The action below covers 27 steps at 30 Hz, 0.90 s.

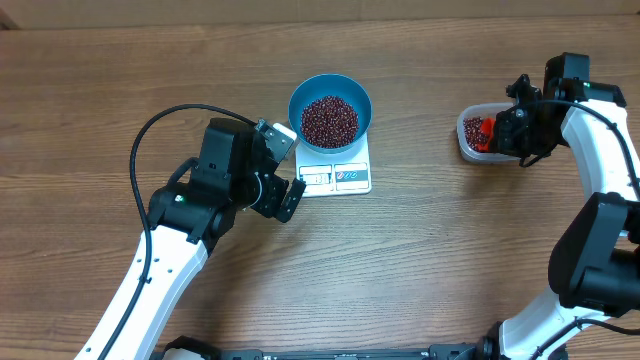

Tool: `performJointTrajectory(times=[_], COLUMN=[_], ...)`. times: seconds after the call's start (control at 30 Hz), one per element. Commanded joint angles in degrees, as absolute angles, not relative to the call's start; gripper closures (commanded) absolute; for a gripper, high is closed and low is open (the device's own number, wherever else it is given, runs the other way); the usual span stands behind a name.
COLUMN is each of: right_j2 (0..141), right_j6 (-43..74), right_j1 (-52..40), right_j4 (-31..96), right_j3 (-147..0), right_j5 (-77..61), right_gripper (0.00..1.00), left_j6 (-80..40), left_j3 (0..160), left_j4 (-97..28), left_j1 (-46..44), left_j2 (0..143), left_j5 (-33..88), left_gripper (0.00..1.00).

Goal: Scoop item into bowl and weigh 150g on scale

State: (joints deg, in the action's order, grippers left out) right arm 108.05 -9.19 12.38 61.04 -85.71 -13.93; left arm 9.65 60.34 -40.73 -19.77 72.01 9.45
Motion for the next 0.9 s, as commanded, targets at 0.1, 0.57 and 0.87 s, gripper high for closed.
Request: performJointTrajectory(times=[0.1,0.57,0.87], right_j2=[106.65,106.74,106.91], right_j6=[-9.04,-7.51,-7.53], right_j1=[12.27,12.32,11.51], right_j4=[60.75,58.59,56.82], right_j3=[-85.32,-86.48,-84.79], right_j5=[-19.75,-5.82,-4.82], right_gripper=[0.96,0.96,0.96], left_j6=[10.72,10.72,10.72], left_j3=[60.18,60.18,60.18], left_j4=[-40.66,-40.66,-40.66], left_j1=[-19.53,-19.53,-19.53], left_j2=[71.57,71.57,71.57], left_j5=[10.07,10.09,10.09], left_gripper=[0.00,0.00,0.00])
